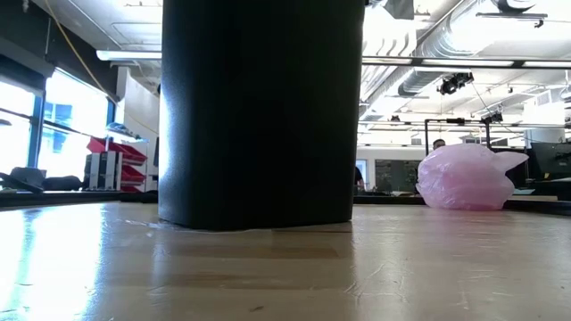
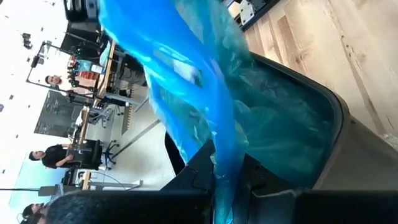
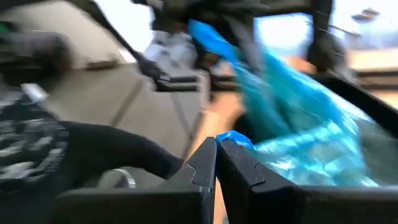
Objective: Place trash/remove bag and relplace
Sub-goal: Remove the blue trash bag from the trash bin
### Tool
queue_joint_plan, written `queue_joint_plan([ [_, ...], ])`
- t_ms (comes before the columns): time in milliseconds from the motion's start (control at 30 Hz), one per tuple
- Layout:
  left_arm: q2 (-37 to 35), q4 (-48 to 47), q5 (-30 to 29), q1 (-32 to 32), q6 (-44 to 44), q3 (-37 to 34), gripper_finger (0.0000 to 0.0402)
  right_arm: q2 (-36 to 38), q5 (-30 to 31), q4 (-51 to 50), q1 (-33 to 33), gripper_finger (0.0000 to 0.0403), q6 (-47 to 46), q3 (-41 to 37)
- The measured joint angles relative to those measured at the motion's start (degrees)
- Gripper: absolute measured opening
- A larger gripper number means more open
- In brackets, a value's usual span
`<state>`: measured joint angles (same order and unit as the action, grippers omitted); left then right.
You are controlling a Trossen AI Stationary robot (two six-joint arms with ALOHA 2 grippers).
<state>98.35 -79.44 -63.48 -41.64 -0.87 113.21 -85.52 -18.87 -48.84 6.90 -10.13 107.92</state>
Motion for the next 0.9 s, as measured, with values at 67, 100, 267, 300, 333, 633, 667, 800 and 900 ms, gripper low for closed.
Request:
queue_joint_plan([
  [67,0.0,0.1,-0.3,0.2,0.0,0.0,0.0000,-0.9,-3.4,3.7,1.2,0.0000,-0.1,0.0],
  [100,0.0,0.1,-0.7,0.3,0.0,0.0,0.0000,-1.4,-5.3,6.2,1.8,0.0000,-0.2,0.0],
  [267,0.0,0.1,-4.2,0.1,0.3,0.0,0.0000,-3.9,-7.2,17.0,4.8,0.0000,2.7,0.0],
  [300,0.0,0.2,-4.7,-0.2,0.6,0.0,0.0000,-4.1,-5.6,17.5,5.2,0.0000,3.8,0.0],
  [333,0.0,0.5,-4.9,-0.6,1.1,0.0,0.0000,-4.1,-4.0,17.5,5.6,0.0000,5.3,0.0],
  [633,0.0,1.4,-10.2,-3.5,2.2,1.4,0.0000,-4.2,2.9,32.9,10.3,0.0000,17.1,0.0],
  [667,0.0,1.4,-11.1,-3.6,2.1,1.4,0.0000,-4.2,4.6,34.8,11.0,0.0000,18.3,0.0],
  [800,0.0,1.4,-10.8,-3.6,0.1,1.4,0.0000,-4.1,12.5,34.7,12.5,0.0000,20.6,0.0],
  [900,0.0,1.5,-10.7,-4.0,-1.9,1.4,0.0000,-4.1,14.7,30.8,12.4,0.0000,19.3,0.0],
])
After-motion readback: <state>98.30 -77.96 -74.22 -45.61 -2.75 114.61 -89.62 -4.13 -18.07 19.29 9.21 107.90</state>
